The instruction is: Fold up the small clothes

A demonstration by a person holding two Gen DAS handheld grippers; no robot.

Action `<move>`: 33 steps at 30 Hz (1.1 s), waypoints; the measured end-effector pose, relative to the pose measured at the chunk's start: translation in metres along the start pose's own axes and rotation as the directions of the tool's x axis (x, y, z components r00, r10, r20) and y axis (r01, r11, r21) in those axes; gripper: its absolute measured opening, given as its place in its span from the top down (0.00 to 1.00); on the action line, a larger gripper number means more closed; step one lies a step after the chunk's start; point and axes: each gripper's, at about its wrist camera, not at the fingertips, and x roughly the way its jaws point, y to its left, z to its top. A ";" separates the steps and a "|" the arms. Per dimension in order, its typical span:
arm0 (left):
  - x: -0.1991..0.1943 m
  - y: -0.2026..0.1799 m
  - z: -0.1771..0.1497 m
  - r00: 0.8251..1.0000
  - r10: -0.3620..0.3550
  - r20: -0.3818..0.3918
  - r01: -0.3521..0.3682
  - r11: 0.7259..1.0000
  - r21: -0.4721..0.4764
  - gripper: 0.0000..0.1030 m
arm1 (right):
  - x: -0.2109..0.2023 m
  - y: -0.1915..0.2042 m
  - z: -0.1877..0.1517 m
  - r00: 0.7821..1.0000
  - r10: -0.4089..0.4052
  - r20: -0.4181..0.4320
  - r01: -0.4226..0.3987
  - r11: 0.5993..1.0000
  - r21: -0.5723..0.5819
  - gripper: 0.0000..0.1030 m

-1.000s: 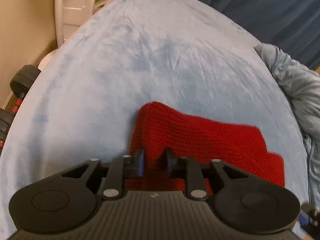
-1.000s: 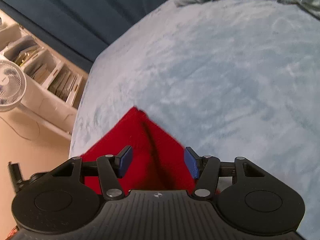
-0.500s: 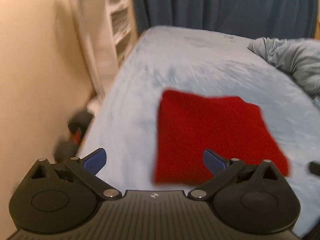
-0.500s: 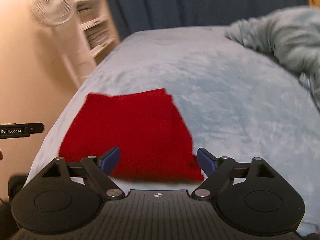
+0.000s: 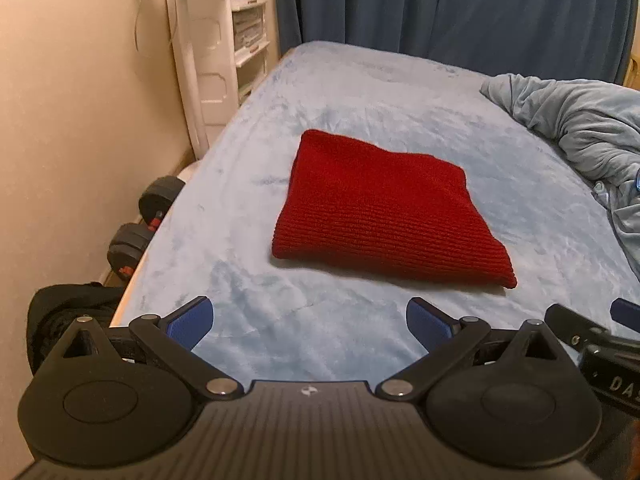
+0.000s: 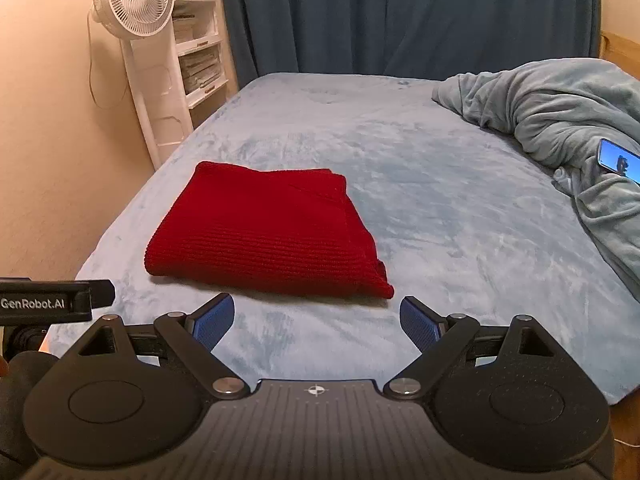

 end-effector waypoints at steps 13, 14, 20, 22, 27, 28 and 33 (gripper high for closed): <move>-0.014 -0.002 -0.006 1.000 0.029 0.013 -0.029 0.999 0.024 0.00 | -0.014 0.014 -0.008 0.999 0.018 0.031 -0.016 0.998 -0.068 0.12; -0.015 -0.003 -0.007 0.999 0.032 0.014 -0.032 0.999 0.029 0.00 | -0.014 0.014 -0.008 0.999 0.018 0.030 -0.016 0.998 -0.067 0.12; -0.014 -0.005 -0.010 1.000 0.027 0.008 -0.027 0.998 0.048 0.00 | -0.015 0.015 -0.008 0.999 0.017 0.029 -0.015 0.998 -0.067 0.12; -0.014 -0.006 -0.010 1.000 0.027 0.006 -0.027 0.998 0.048 0.00 | -0.015 0.015 -0.008 0.999 0.017 0.029 -0.015 0.998 -0.066 0.12; -0.014 -0.006 -0.010 1.000 0.026 0.006 -0.026 0.998 0.050 0.00 | -0.014 0.015 -0.008 1.000 0.018 0.024 -0.017 0.998 -0.066 0.12; -0.014 -0.006 -0.010 1.000 0.026 0.006 -0.026 0.998 0.050 0.00 | -0.014 0.015 -0.009 1.000 0.019 0.022 -0.018 0.998 -0.066 0.12; -0.015 -0.006 -0.010 1.000 0.026 0.006 -0.027 0.998 0.050 0.00 | -0.013 0.016 -0.010 1.000 0.021 0.014 -0.020 0.998 -0.067 0.12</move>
